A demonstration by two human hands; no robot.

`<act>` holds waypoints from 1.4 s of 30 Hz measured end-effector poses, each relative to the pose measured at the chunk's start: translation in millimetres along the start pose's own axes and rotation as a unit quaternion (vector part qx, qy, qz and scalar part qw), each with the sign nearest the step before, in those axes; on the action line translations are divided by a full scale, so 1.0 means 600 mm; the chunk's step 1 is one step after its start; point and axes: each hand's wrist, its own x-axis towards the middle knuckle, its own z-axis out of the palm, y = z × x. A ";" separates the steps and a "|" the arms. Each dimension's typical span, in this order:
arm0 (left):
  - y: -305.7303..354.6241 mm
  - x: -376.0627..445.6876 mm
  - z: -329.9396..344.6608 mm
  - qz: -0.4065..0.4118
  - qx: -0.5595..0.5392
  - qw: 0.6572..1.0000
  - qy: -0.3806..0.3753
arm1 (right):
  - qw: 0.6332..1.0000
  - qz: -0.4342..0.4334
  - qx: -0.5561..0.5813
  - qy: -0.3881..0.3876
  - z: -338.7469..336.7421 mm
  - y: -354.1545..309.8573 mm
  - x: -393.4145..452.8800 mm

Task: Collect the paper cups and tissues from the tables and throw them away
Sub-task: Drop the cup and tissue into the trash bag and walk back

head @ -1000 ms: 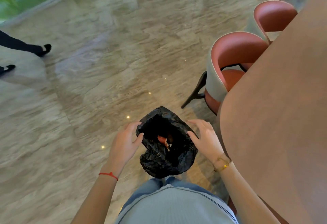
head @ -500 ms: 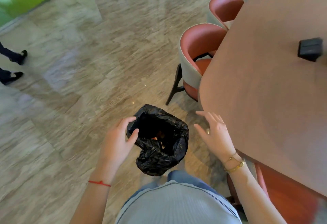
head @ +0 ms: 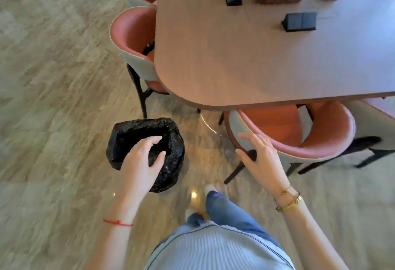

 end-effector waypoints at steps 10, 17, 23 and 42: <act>0.277 0.011 0.175 0.198 -0.017 0.972 -0.125 | 0.977 0.148 -0.019 0.154 -0.183 0.207 -0.202; 0.559 -0.041 0.365 0.326 -0.048 0.924 -0.197 | 0.939 0.244 -0.042 0.239 -0.367 0.385 -0.370; 0.772 -0.098 0.505 0.391 -0.072 0.881 -0.257 | 0.894 0.328 -0.046 0.303 -0.493 0.514 -0.483; 1.382 -0.027 0.959 0.524 -0.083 0.761 -0.374 | 0.785 0.444 -0.024 0.432 -0.855 0.977 -0.489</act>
